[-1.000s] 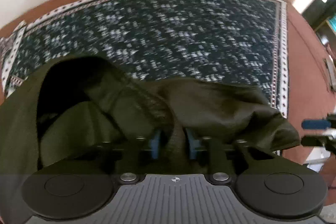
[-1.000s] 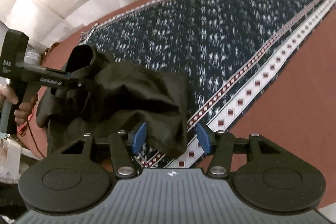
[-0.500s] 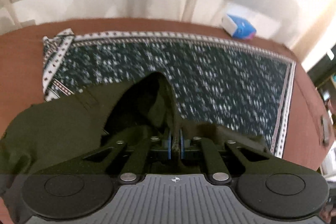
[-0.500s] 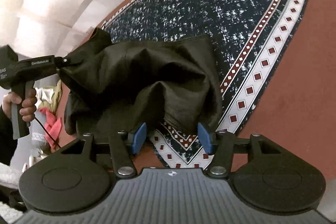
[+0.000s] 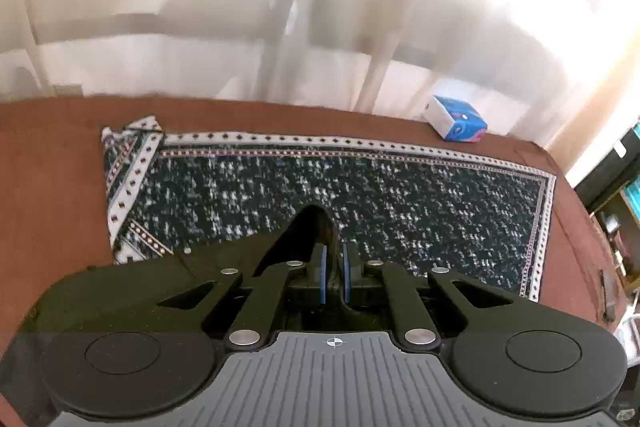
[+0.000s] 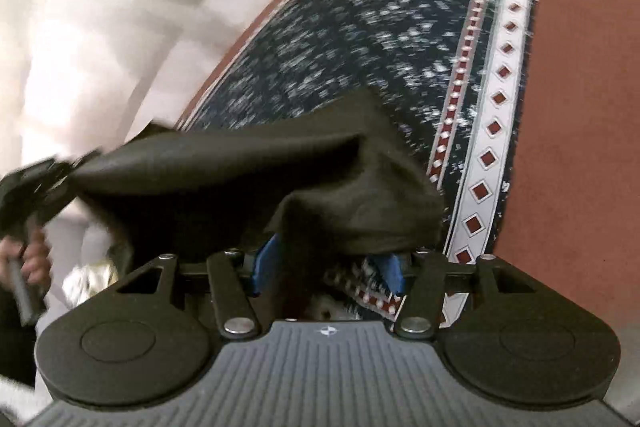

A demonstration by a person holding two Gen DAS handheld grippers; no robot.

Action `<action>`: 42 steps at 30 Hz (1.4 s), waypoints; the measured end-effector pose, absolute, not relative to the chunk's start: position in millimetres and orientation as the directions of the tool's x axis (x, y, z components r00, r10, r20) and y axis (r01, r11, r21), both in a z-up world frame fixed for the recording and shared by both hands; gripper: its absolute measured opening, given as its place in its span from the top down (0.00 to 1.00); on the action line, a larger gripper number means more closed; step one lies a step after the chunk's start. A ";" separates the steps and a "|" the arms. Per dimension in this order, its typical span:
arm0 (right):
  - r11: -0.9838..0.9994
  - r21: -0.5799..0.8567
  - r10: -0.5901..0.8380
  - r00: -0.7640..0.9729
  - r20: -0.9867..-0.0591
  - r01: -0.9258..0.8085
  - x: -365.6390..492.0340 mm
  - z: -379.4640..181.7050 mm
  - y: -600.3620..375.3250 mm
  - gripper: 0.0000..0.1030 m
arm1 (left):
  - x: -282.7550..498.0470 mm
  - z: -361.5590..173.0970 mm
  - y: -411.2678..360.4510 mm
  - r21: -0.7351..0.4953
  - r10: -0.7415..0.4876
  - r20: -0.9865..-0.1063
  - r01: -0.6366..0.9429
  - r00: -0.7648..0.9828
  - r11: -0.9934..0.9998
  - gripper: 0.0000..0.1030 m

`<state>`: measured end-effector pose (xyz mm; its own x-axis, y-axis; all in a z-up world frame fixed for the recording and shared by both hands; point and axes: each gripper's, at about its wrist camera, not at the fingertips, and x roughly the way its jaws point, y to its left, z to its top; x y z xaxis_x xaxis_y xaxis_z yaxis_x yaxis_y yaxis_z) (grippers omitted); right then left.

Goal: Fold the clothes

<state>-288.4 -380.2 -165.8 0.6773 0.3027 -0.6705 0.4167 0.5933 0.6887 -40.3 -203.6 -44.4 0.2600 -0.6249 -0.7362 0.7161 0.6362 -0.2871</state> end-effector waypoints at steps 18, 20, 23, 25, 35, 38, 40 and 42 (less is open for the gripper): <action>0.633 0.773 0.328 0.894 -0.304 0.031 -245.4 -29.7 -362.5 0.96 | -25.8 58.8 -144.3 -0.360 -0.796 -0.528 0.770 0.297 0.526 0.96; 0.655 0.754 0.362 0.896 -0.259 -0.047 -237.4 -0.5 -355.2 0.96 | -25.5 83.5 -129.5 -0.362 -0.812 -0.490 0.773 0.318 0.521 0.96; 0.688 0.707 0.413 0.889 -0.197 -0.163 -230.2 41.2 -347.2 0.96 | -28.5 121.4 -105.4 -0.370 -0.834 -0.421 0.772 0.356 0.517 0.95; 0.708 0.665 0.446 0.881 -0.161 -0.237 -227.1 68.5 -345.5 0.96 | -35.6 151.5 -89.8 -0.369 -0.851 -0.352 0.777 0.391 0.510 1.00; 0.801 0.435 0.507 0.853 -0.126 -0.412 -229.9 146.5 -367.4 0.97 | -91.8 231.7 -79.2 -0.292 -0.841 -0.237 0.790 0.486 0.538 0.93; 0.809 0.442 0.503 0.845 -0.180 -0.388 -225.4 130.1 -374.3 0.97 | -90.0 181.2 -96.2 -0.293 -0.786 -0.398 0.746 0.473 0.598 0.73; 0.803 0.472 0.503 0.838 -0.209 -0.364 -229.3 116.0 -378.9 0.97 | -85.4 137.7 -106.6 -0.279 -0.735 -0.513 0.724 0.442 0.631 0.44; 0.795 0.500 0.506 0.831 -0.232 -0.344 -234.4 102.7 -385.3 0.97 | -77.5 97.1 -111.6 -0.309 -0.699 -0.589 0.686 0.406 0.659 0.34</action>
